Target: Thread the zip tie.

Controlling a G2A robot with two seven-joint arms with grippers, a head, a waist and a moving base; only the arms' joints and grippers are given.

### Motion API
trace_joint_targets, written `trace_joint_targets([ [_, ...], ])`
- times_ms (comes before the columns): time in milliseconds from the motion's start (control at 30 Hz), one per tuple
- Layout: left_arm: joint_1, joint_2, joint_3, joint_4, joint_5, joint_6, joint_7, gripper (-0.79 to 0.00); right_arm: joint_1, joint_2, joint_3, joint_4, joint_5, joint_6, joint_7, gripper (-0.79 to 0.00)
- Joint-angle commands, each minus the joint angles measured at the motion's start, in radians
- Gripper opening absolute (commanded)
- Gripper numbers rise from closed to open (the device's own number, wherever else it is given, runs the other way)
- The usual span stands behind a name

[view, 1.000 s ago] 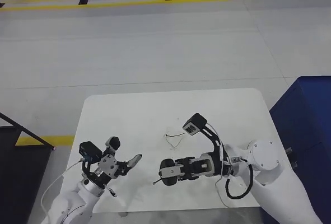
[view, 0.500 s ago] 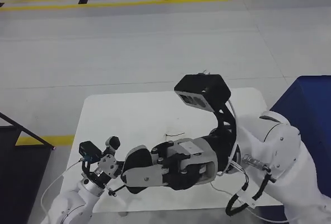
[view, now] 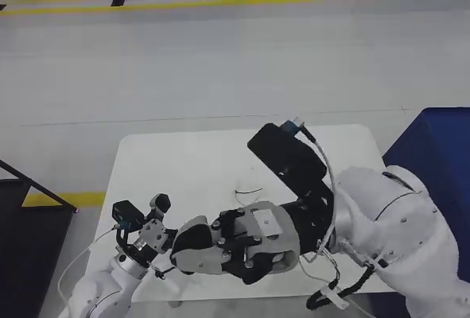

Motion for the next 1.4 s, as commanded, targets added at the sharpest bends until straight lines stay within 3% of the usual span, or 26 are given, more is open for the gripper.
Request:
trace_joint_targets([
  [0, 0.000, 0.000, 0.000, 0.000, 0.000, 0.000, 0.000, 0.000, -0.045, 0.004, 0.045, -0.077, -0.164, -0.090, -0.082, -0.785],
  [100, 0.000, 0.000, 0.000, 0.000, 0.000, 0.000, 0.000, 0.000, -0.092, 0.010, 0.115, -0.091, -0.290, -0.187, -0.156, -0.785],
  [300, 0.000, 0.000, 0.000, 0.000, 0.000, 0.000, 0.000, 0.000, -0.171, 0.013, 0.142, -0.091, -0.253, -0.278, -0.214, -0.785],
  [467, 0.000, 0.000, 0.000, 0.000, 0.000, 0.000, 0.000, 0.000, -0.194, 0.015, 0.097, -0.091, 0.026, -0.191, -0.163, -0.785],
  [700, 0.000, 0.000, 0.000, 0.000, 0.000, 0.000, 0.000, 0.000, -0.219, 0.008, 0.048, -0.060, 0.576, 0.108, -0.169, -0.785],
  [833, 0.000, 0.000, 0.000, 0.000, 0.000, 0.000, 0.000, 0.000, -0.259, -0.003, 0.039, -0.069, 0.817, 0.150, -0.237, -0.785],
  [1000, 0.000, 0.000, 0.000, 0.000, 0.000, 0.000, 0.000, 0.000, -0.328, -0.020, 0.000, -0.077, 1.097, 0.131, -0.277, -0.785],
  [1233, 0.000, 0.000, 0.000, 0.000, 0.000, 0.000, 0.000, 0.000, -0.360, -0.038, -0.033, -0.067, 1.205, 0.102, -0.281, -0.785],
  [1367, 0.000, 0.000, 0.000, 0.000, 0.000, 0.000, 0.000, 0.000, -0.352, -0.045, -0.030, -0.068, 1.136, 0.076, -0.253, -0.785],
])
